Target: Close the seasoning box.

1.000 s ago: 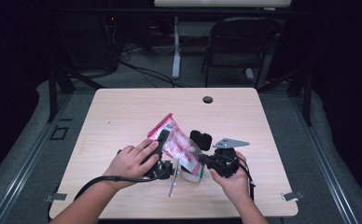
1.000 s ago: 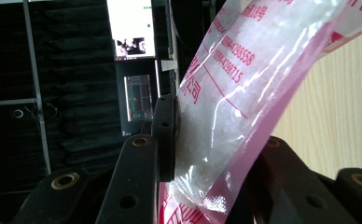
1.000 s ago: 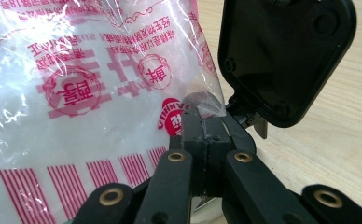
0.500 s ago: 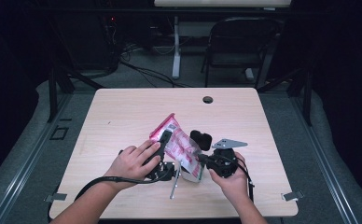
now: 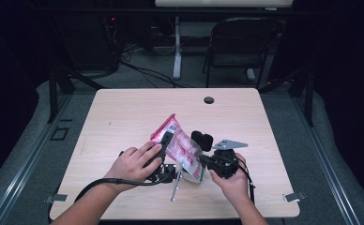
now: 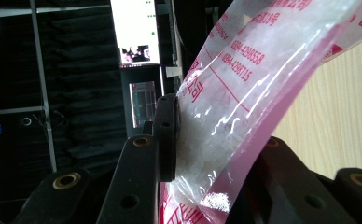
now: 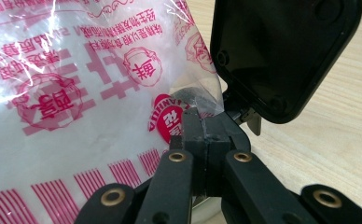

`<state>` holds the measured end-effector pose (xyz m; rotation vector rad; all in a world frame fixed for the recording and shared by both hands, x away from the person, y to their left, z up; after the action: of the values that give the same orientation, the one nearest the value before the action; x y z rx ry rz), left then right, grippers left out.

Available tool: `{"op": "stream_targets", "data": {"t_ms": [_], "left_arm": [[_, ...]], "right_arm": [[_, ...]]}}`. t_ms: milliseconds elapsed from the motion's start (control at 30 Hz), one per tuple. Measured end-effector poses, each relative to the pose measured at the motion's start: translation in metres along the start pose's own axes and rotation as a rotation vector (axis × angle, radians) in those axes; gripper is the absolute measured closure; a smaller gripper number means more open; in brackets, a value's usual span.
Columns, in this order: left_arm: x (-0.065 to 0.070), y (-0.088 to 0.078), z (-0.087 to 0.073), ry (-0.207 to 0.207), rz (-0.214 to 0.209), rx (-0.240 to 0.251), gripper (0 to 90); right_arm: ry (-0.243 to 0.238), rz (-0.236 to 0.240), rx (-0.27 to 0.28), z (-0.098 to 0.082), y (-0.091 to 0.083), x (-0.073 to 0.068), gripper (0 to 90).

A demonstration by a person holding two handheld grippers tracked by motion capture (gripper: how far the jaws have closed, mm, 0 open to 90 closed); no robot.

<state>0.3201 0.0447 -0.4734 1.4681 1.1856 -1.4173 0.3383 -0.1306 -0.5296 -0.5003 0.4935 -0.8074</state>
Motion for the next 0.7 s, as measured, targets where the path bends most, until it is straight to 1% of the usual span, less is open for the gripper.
{"op": "stream_targets", "data": {"t_ms": [100,133,200,267,300,433,700], "left_arm": [[-0.0006,-0.0004,0.0006,-0.002,0.006,0.003,72.4],[-0.0002,-0.0007,0.0003,-0.005,-0.005,-0.004,72.4],[-0.0002,-0.0003,0.0009,-0.01,-0.004,0.0,72.4],[-0.001,0.0002,0.0015,-0.006,0.002,0.006,72.4],[-0.0005,0.0002,0.0013,-0.012,-0.003,0.002,72.3],[-0.0011,-0.0001,0.0018,-0.014,-0.003,0.004,72.4],[-0.0017,-0.0007,0.002,-0.008,-0.001,0.006,72.4]], "right_arm": [[-0.003,-0.005,0.0,0.0,-0.0005,0.0,90.0],[-0.001,-0.004,0.002,0.0,-0.0004,-0.0001,90.0],[0.0,-0.006,-0.001,0.0,-0.0001,0.0003,90.0],[0.0,-0.006,-0.001,-0.0002,0.0005,0.0003,90.0],[-0.001,-0.006,-0.002,-0.0003,0.0006,0.0004,90.0],[-0.001,-0.008,-0.002,-0.0003,0.0008,0.0008,90.0],[-0.006,-0.01,-0.003,-0.0005,0.0012,0.0004,90.0]]}}
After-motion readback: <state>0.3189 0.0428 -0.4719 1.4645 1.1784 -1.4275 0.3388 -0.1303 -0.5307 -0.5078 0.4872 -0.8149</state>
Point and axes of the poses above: each handheld gripper's, and its own axes: y roughly forward along the jaws, z roughly out of its top, x roughly to its right, the point moved 5 cm from there along y, roughly forward along the jaws, and after that the axes turned 1 degree about z, right-handed, at the moved point
